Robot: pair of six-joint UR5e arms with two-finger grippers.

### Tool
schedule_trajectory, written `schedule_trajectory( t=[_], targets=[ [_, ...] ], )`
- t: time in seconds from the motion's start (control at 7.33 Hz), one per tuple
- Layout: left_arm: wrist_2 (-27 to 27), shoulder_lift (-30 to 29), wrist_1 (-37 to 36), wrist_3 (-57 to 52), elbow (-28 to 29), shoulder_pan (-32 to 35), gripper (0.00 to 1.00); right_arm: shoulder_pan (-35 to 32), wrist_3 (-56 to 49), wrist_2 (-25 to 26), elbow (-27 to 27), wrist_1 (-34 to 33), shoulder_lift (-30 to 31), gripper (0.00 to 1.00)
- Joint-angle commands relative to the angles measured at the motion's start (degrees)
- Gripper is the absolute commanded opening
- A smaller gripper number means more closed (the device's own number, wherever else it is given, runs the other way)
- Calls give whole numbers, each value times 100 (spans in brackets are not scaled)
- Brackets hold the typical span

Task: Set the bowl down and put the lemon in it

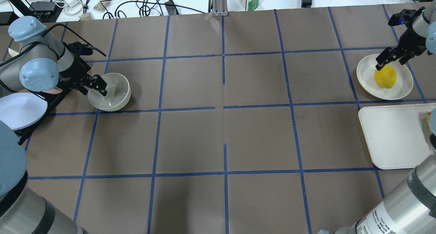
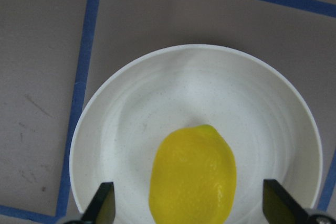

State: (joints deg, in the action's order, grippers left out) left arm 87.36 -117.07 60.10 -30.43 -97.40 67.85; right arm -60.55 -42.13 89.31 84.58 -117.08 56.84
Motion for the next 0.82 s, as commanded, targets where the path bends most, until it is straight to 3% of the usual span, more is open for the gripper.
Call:
schedule_trajectory(
  t=[0.0, 0.14, 0.27, 0.55, 0.68],
  targets=[
    [-44, -88, -16, -60, 10, 0, 34, 17, -5, 16, 6, -43, -235, 100],
    [9, -105, -42, -86, 45, 0, 9, 17, 3, 33, 6, -43, -244, 100],
    [18, -97, -103, -112, 80, -9, 0, 17, -31, 42, 15, -34, -244, 88],
    [53, -10, -77, -121, 89, -9, 0, 17, -49, 77, 33, -43, -270, 39],
    [79, 130, 88, -95, 89, 69, 0, 17, -58, 77, 15, -43, -253, 24]
  ],
)
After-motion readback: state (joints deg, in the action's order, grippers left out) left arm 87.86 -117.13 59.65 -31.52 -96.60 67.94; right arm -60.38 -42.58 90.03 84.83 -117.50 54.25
